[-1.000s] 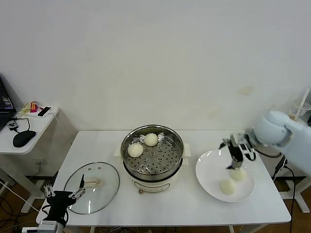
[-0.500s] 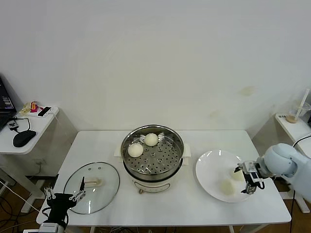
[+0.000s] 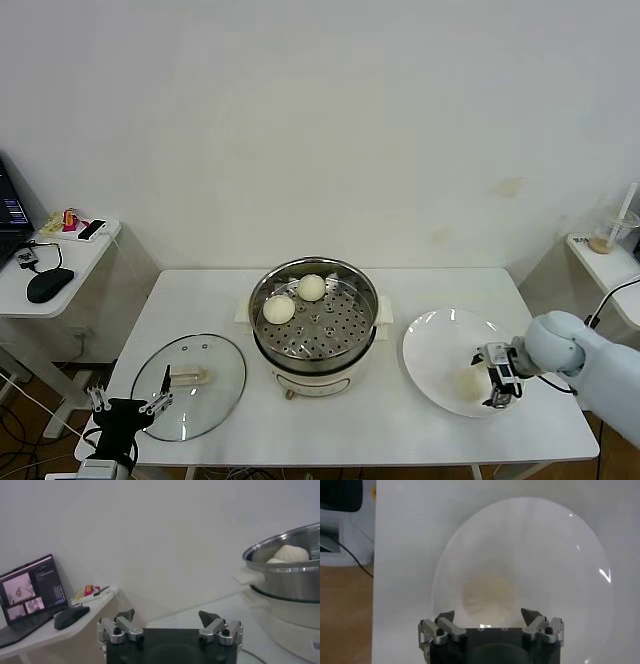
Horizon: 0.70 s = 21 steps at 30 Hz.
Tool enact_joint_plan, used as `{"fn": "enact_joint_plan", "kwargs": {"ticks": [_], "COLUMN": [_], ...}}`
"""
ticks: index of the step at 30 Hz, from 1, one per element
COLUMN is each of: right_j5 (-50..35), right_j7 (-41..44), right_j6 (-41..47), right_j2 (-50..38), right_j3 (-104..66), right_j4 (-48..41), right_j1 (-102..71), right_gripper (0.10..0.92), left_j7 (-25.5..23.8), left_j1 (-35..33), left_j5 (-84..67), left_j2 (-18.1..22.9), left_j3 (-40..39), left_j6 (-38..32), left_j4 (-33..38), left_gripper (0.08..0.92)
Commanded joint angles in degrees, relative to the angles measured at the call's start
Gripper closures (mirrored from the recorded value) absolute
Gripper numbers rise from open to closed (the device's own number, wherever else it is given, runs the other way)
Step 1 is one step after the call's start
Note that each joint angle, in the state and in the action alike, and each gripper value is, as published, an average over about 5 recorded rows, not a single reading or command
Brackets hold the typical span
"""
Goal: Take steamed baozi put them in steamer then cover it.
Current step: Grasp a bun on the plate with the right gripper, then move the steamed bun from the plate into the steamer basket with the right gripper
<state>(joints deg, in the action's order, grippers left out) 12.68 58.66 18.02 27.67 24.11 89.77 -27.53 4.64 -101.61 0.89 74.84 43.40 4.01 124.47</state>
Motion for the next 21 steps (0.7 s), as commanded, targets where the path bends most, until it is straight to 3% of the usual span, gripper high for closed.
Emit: {"fn": "enact_joint_plan", "kwargs": {"ticks": [1, 11, 21], "right_j5": [0.8, 0.8, -2.7], "right_j7": [-0.7, -0.3, 2.8], "right_j6": [0.8, 1.2, 0.4], "right_j2": [1.9, 2.0, -1.0], "right_j3": [0.5, 0.6, 1.0], "right_j4": [-1.4, -1.6, -0.1], "right_j1": [-0.6, 0.5, 9.5], "right_gripper": [0.239, 0.393, 0.423], "left_j7": [0.0, 0.0, 0.0], "left_j1": [0.0, 0.0, 0.2], "left_j5": [0.0, 0.0, -0.3], "left_j2": [0.0, 0.1, 0.0], "left_j3": [0.0, 0.0, 0.1], "left_j6": [0.0, 0.0, 0.0], "left_j4": [0.0, 0.2, 0.4], "left_gripper": [0.177, 0.177, 0.177]}}
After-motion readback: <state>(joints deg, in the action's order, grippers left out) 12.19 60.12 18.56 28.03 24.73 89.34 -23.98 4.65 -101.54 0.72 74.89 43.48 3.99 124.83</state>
